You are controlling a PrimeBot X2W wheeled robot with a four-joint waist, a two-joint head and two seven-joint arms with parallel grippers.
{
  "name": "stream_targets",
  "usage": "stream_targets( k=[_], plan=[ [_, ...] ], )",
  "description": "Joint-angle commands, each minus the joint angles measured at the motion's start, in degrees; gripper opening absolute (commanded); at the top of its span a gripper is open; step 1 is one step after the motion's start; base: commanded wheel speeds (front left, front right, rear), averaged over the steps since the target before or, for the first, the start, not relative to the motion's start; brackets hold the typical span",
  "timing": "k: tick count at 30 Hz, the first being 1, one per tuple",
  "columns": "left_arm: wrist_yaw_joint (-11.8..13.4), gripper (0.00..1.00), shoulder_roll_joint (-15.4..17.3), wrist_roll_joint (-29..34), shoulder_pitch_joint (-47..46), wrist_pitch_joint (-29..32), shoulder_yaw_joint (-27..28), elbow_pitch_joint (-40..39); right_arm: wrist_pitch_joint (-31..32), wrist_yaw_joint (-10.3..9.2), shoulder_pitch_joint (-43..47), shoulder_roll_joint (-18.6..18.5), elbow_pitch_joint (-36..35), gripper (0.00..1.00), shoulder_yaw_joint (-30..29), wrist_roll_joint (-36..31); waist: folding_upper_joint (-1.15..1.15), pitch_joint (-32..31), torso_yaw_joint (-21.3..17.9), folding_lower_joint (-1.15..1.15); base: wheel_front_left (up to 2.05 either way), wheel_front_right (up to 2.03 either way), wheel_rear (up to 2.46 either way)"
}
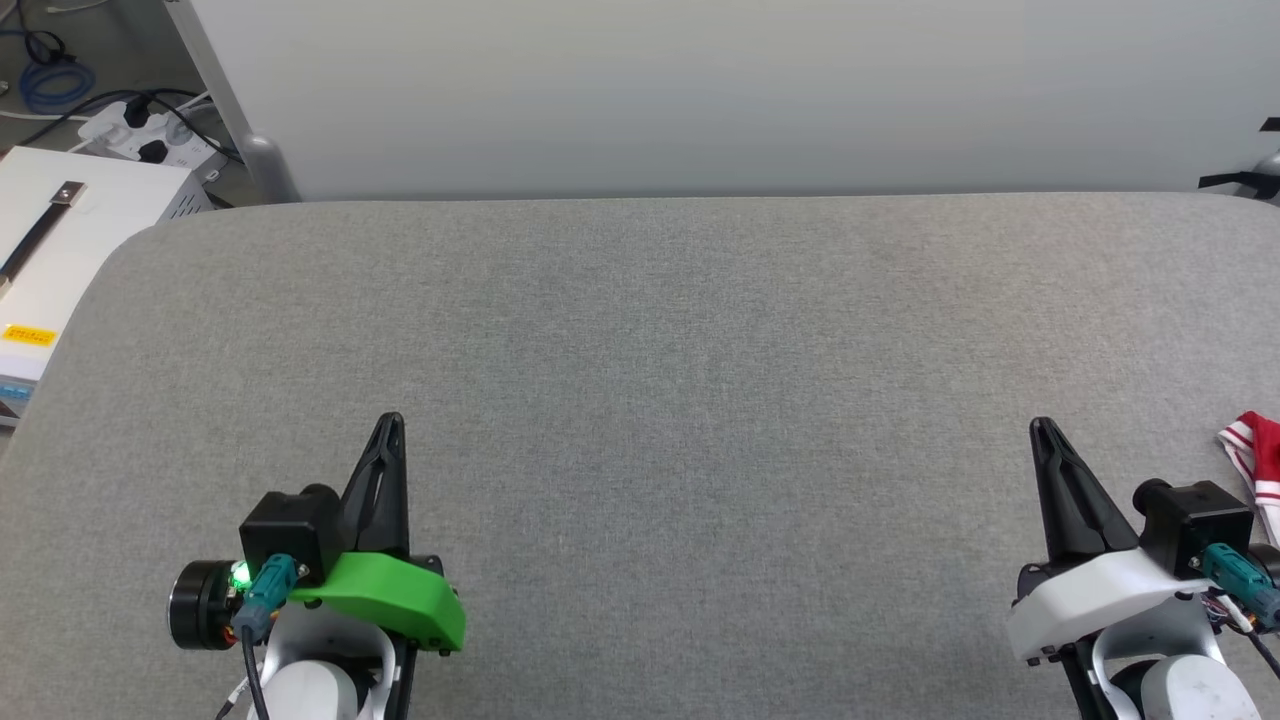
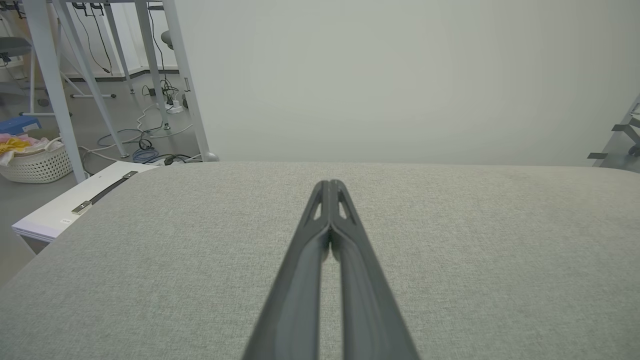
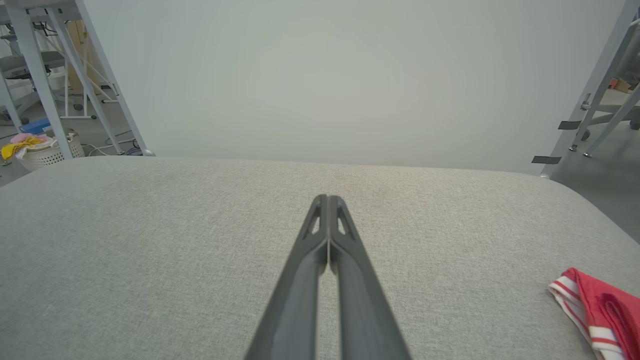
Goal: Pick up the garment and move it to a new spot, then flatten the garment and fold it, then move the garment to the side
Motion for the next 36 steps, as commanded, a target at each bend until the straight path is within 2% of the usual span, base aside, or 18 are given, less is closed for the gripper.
stream_targets(
  k=[1,36],
  plan=[
    [0.43,0.0,-0.25,0.63,1.14,0.34,0.15,-0.34,0.35,-0.02,0.68,0.12,-0.36,0.0,0.08,-0.81,0.0,-0.07,-0.01,0.0,0.0,0.0,0.0],
    [2.41,0.0,-0.39,4.19,2.47,4.37,0.43,-2.09,3.42,-0.04,1.22,1.06,-0.8,0.0,0.38,-4.87,0.0,-1.7,-0.25,0.0,0.0,0.0,0.0]
  ],
)
